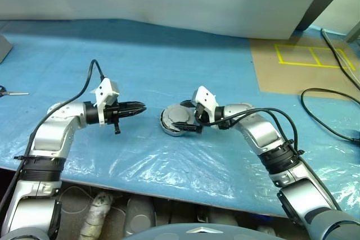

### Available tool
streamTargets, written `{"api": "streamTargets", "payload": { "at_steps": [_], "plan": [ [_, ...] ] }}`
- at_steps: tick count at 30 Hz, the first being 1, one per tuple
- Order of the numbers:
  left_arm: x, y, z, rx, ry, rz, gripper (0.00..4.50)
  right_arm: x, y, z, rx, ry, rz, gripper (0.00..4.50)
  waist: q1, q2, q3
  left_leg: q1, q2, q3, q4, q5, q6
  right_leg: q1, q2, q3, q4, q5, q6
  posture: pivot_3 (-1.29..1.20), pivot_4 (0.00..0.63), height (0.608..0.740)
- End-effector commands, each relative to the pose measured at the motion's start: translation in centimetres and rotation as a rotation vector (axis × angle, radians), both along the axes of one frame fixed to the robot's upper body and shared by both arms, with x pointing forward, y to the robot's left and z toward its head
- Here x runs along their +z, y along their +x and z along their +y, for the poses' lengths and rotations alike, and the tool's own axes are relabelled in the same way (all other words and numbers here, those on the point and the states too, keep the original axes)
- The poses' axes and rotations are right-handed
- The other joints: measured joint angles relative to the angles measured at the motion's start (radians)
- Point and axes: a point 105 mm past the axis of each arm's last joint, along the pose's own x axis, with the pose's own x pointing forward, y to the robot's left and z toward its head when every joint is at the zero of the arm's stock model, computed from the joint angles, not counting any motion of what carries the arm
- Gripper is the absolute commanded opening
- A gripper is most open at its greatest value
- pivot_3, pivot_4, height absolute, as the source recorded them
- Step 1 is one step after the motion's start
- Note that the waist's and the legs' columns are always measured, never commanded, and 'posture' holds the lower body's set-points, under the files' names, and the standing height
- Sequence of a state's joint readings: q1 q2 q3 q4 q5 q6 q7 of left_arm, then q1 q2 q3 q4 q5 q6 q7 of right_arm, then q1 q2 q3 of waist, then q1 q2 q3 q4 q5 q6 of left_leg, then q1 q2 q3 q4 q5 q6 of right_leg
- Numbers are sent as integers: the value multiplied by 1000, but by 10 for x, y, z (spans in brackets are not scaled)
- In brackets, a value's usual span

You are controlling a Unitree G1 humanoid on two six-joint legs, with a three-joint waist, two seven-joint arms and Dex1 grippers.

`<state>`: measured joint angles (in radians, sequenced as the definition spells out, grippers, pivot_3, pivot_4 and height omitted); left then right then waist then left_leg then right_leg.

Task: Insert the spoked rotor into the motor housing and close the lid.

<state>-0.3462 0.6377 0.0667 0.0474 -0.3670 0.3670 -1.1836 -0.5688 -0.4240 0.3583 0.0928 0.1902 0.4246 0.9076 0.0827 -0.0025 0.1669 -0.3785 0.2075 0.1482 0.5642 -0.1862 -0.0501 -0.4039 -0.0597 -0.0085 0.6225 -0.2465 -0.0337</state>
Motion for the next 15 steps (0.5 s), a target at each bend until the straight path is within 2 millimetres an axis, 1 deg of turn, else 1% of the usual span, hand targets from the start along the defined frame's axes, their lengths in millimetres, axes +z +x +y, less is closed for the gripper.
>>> {"api": "streamTargets", "payload": {
  "at_steps": [1,3,4,6,9,15],
  "plan": [
    [10,0,9,53,1,-50,517,7,1,2,24,-5,-49,4472,-1,0,0,0,0,0,0,0,0,0,0,0,0,0,0,0,150,740],
    [8,1,12,81,1,-48,517,6,2,2,29,-15,-69,4472,-3,0,0,0,0,0,0,0,0,0,0,0,0,0,0,0,150,740],
    [7,1,13,90,3,-46,517,8,1,4,33,-5,-72,4301,-6,0,0,0,0,0,0,0,0,0,0,0,0,0,0,0,150,740],
    [6,-1,13,93,-9,-37,517,12,-2,9,53,13,-80,3842,-11,0,0,0,0,0,1,0,0,0,0,0,0,0,0,0,150,740],
    [5,-2,10,94,-13,-34,517,16,-2,16,56,22,-89,2943,-14,0,0,0,0,0,1,0,0,0,0,0,1,0,0,0,150,740],
    [3,-3,6,97,-19,-34,517,25,3,21,22,57,-101,2942,-16,0,0,0,0,0,1,0,0,0,0,1,1,-2,-3,0,150,740]
  ]
}}
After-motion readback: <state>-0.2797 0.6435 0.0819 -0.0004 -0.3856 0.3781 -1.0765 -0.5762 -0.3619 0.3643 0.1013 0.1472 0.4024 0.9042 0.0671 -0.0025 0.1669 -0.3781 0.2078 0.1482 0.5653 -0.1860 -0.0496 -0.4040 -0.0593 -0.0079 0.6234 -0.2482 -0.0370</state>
